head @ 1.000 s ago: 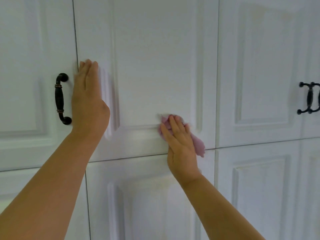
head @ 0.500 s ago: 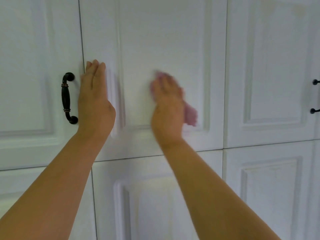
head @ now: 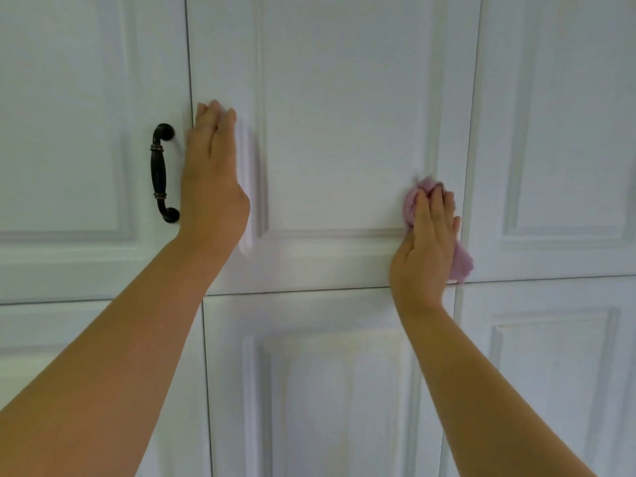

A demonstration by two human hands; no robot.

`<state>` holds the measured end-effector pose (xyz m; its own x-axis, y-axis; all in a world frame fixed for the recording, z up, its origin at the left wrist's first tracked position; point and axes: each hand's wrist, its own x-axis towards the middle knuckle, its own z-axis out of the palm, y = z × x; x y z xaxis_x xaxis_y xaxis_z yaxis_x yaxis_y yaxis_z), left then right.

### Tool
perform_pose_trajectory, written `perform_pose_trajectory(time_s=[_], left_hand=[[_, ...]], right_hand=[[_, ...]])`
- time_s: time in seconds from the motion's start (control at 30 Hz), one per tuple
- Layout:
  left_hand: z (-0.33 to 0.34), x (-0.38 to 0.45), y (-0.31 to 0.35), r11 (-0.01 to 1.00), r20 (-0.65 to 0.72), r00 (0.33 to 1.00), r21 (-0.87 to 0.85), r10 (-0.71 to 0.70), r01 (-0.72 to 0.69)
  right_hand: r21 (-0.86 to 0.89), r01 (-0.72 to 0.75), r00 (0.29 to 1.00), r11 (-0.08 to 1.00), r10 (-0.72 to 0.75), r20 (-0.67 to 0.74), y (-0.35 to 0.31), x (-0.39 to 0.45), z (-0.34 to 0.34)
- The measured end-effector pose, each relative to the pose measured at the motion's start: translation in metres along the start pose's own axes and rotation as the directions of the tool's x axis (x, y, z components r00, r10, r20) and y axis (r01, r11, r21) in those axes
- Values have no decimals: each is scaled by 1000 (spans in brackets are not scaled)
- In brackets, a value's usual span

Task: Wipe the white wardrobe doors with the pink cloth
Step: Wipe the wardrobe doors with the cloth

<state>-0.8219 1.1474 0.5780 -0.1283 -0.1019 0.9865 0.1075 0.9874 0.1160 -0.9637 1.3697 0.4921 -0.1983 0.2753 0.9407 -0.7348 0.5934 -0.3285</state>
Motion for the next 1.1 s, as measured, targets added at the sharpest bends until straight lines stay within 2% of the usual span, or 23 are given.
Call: perform_pose_trajectory(time_s=[0.03,0.07,0.13,0.2,0.27,0.43,0.5,0.57,0.7,0.77,0.8,0.9,0.93,0.97,1.0,1.07,1.1], left_hand=[[0,0,0,1000,2,1000,2,-3,3],[-1,1,0,1000,0,1000,2,-2,2],[0,0,0,1000,3,1000,-9,-1,1],[0,-1,1,1000,2,1000,-25,2,-2],[-2,-4,1,999,6,1000,-52,6,-6],[-12,-13,-8,993,-10,1000,-112,23,-24],[-16,-10,-10,996,7,1000,-89,25,-25],[-20,-8,-9,997,36,999,-79,25,-22],[-22,-9,-13,996,75,996,-82,46,-39],[-21,-7,-13,995,78,995,-89,61,-54],[-21,-7,-13,995,79,995,-80,60,-54],[-23,-9,-12,998,72,996,-13,60,-59],[-24,-9,-13,998,70,995,1,66,-67],[-22,-10,-11,998,74,995,4,66,-67],[-22,-10,-12,998,76,995,15,64,-65],[-21,-10,-11,998,65,997,17,51,-53],[-21,-11,-9,999,54,998,15,44,-45]], right_hand=[[10,-50,998,999,50,-36,-15,-9,6],[36,-36,998,999,38,-45,-31,-20,13],[122,145,987,982,-153,53,-60,-51,23],[244,344,909,907,-387,155,-81,-76,29],[315,410,850,856,-484,209,-86,-78,30],[230,608,696,760,-650,306,-74,-41,26],[197,647,669,736,-673,316,-87,-21,28],[171,605,720,778,-626,300,-111,5,36],[154,399,874,904,-426,236,-168,55,60],[176,355,896,918,-388,218,-180,48,65],[209,380,879,901,-422,221,-177,37,64],[242,610,703,754,-656,275,-129,4,47],[221,647,675,729,-683,278,-106,2,38],[175,640,701,748,-662,266,-78,5,28],[137,580,766,803,-595,245,-55,9,19],[46,388,897,920,-389,210,-12,17,-1],[7,313,933,950,-308,186,4,20,-10]])
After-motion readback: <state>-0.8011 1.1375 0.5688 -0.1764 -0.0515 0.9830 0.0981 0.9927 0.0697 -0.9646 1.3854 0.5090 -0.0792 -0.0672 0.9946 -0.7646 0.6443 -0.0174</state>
